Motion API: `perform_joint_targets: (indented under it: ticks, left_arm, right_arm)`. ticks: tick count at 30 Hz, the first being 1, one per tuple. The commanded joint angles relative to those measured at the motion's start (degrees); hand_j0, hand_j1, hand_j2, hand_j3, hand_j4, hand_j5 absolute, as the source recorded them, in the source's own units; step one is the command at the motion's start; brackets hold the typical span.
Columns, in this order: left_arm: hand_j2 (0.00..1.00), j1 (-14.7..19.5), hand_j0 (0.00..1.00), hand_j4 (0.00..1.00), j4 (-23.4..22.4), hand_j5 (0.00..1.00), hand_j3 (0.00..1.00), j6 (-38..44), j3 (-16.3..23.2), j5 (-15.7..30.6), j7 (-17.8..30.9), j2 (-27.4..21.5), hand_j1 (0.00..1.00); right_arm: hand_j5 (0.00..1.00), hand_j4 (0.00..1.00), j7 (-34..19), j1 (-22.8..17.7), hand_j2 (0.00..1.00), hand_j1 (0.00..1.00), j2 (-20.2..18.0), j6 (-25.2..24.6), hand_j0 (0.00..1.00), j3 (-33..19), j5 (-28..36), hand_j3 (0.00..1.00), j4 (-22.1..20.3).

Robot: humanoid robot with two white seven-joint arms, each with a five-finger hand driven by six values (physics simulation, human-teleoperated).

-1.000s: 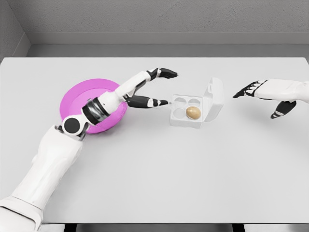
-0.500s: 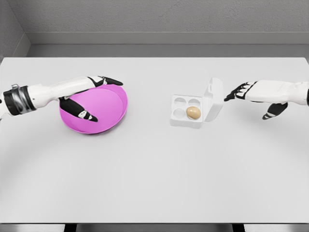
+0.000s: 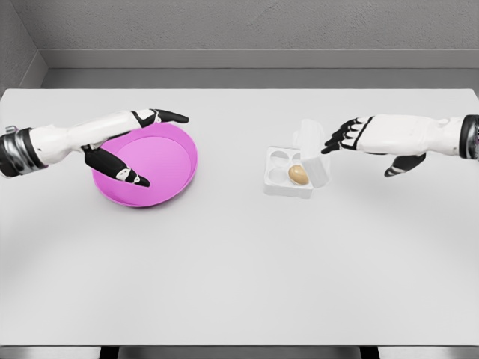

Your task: Pack egg into the box and close the box lid

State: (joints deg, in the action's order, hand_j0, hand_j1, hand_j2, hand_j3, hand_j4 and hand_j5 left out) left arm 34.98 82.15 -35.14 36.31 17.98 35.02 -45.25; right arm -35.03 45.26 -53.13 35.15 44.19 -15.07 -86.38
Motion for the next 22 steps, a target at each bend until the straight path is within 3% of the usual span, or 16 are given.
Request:
perform_joint_targets:
  ticks: [1, 4, 7, 9, 12, 16, 19, 22]
  left_arm:
    - [1.00, 0.00, 1.00, 1.00, 0.20, 1.00, 1.00, 0.14, -0.10, 0.83, -0.02, -0.19, 1.00]
    - [1.00, 0.00, 1.00, 1.00, 0.20, 1.00, 1.00, 0.14, -0.36, 0.83, -0.02, -0.28, 1.00]
    - [1.00, -0.09, 1.00, 1.00, 0.11, 1.00, 1.00, 0.14, -0.45, 1.18, -0.02, -0.45, 1.00]
    - [1.00, 0.00, 1.00, 1.00, 0.11, 1.00, 1.00, 0.14, -0.54, 2.41, -0.02, -2.30, 1.00]
    - [1.00, -0.09, 1.00, 1.00, 0.20, 1.00, 1.00, 0.14, -0.54, 2.68, -0.02, -2.39, 1.00]
    - [1.00, -0.53, 1.00, 1.00, 0.11, 1.00, 1.00, 0.14, -0.45, 2.68, -0.02, -2.47, 1.00]
    - [1.00, -2.90, 1.00, 1.00, 0.20, 1.00, 1.00, 0.14, -0.54, 2.68, -0.02, -2.39, 1.00]
    - [1.00, -2.90, 1.00, 1.00, 0.38, 1.00, 1.00, 0.14, -0.45, 2.68, -0.02, -2.30, 1.00]
  right_arm:
    - [1.00, 1.00, 0.03, 0.00, 1.00, 1.00, 2.86, -0.15, 1.00, 0.28, 0.39, 1.00, -0.90]
    - [1.00, 1.00, 0.03, 0.17, 1.00, 1.00, 5.32, -0.15, 1.00, 2.30, 0.31, 1.00, -0.72]
    - [1.00, 1.00, 0.03, 2.90, 1.00, 1.00, 3.48, -0.15, 1.00, 0.90, 0.40, 1.00, -0.28]
    - [1.00, 1.00, 0.03, 2.46, 1.00, 1.00, 0.14, -0.15, 1.00, -3.06, 0.40, 1.00, -0.19]
    - [1.00, 1.00, 0.03, 2.02, 1.00, 1.00, -2.15, -0.15, 1.00, -3.76, 0.40, 1.00, 1.65]
    - [1.00, 1.00, 0.03, 2.02, 1.00, 1.00, -2.33, -0.15, 1.00, -3.76, 0.48, 1.00, 4.02]
    - [1.00, 1.00, 0.03, 2.02, 1.00, 1.00, -2.15, -0.15, 1.00, -3.76, 0.48, 1.00, 4.11]
    - [1.00, 1.00, 0.03, 1.93, 1.00, 1.00, -1.98, -0.15, 1.00, -3.68, 0.48, 1.00, 4.11]
